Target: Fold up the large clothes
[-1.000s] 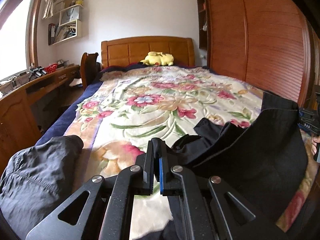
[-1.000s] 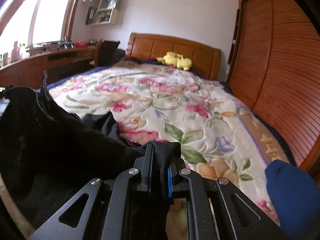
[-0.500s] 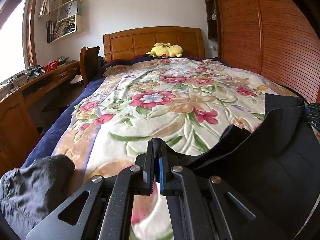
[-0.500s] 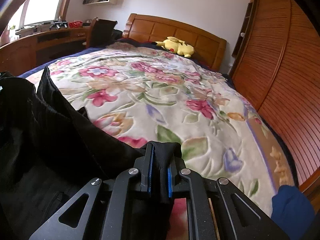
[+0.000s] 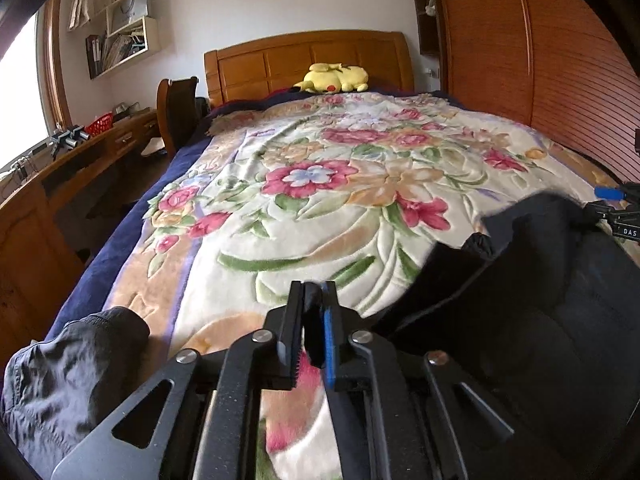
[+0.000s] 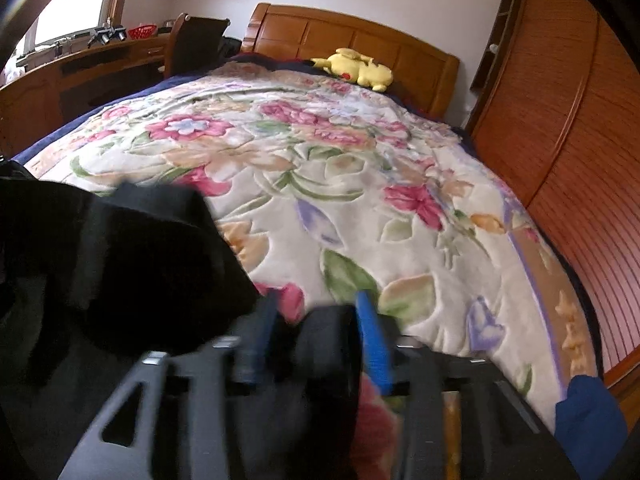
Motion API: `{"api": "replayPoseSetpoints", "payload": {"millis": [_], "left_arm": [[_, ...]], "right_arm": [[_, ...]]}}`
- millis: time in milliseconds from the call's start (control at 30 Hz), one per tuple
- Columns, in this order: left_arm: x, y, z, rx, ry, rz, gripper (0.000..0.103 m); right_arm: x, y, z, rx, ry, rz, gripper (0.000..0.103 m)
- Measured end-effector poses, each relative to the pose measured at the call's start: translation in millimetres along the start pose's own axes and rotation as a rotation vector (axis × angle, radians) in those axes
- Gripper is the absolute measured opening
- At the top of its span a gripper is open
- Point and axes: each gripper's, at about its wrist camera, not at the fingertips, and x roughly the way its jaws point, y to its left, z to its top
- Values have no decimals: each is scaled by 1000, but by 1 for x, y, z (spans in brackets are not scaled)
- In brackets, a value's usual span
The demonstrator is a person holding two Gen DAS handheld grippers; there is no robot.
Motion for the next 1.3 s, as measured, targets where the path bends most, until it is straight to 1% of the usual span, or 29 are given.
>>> {"api": "replayPoseSetpoints", "payload": {"millis": [33, 67, 100, 167, 200, 233, 267, 300, 333, 400, 467, 533, 633, 800, 900, 933, 1100, 1167, 1233, 1300], "left_arm": [[-5, 0, -1, -7, -9, -10, 26], [-8, 1, -1, -14, -15, -21, 31], [-14, 0, -2, -23, -22, -38, 40], [-22, -2, -3, -21, -27, -62, 44], [-27, -4, -5, -15, -25, -73, 49], [-32, -7, -9, -10, -24, -89, 58], [-37, -9, -12, -11, -25, -104, 64], [-42, -11, -16, -14, -28, -122, 73], [-49, -13, -21, -18, -30, -142, 76], [-58, -18, -29, -24, -29, -166, 76], [-67, -28, -41, -20, -23, -170, 76], [-74, -36, -49, -14, -22, -174, 76], [-82, -45, -65, -27, -7, -204, 76], [-90, -56, -90, -35, 16, -209, 76], [-90, -59, -101, -41, 35, -210, 76], [-90, -59, -104, -44, 38, -206, 76], [-85, -62, -119, -34, 51, -178, 76], [-84, -62, -121, -27, 54, -170, 76], [-83, -63, -124, -20, 57, -162, 76], [-81, -64, -129, -12, 65, -157, 76]], "right_arm": [[-1, -2, 1, 8, -12, -12, 67], [-3, -3, 2, 18, -24, -19, 71], [-5, -4, 2, 28, -34, -19, 71], [-12, 1, 0, 24, -45, -12, 72], [-16, 6, -2, 7, -50, -7, 72], [-19, 11, -5, -14, -54, -3, 72], [-24, 17, -8, -38, -57, 2, 72], [-30, 23, -12, -57, -62, 18, 72], [-37, 28, -17, -66, -69, 38, 72], [-55, 40, -29, -78, -82, 95, 72], [-65, 50, -41, -84, -89, 138, 72], [-72, 60, -54, -89, -85, 182, 72], [-76, 70, -73, -92, -74, 231, 72], [-52, 73, -104, -54, 11, 250, 72], [-30, 71, -114, -20, 70, 294, 72], [-27, 71, -116, -13, 77, 303, 72], [-28, 68, -116, -14, 76, 302, 73], [-31, 69, -114, -15, 70, 289, 73], [-45, 71, -113, -14, 54, 249, 73], [-58, 76, -112, -10, 27, 250, 73]]}}
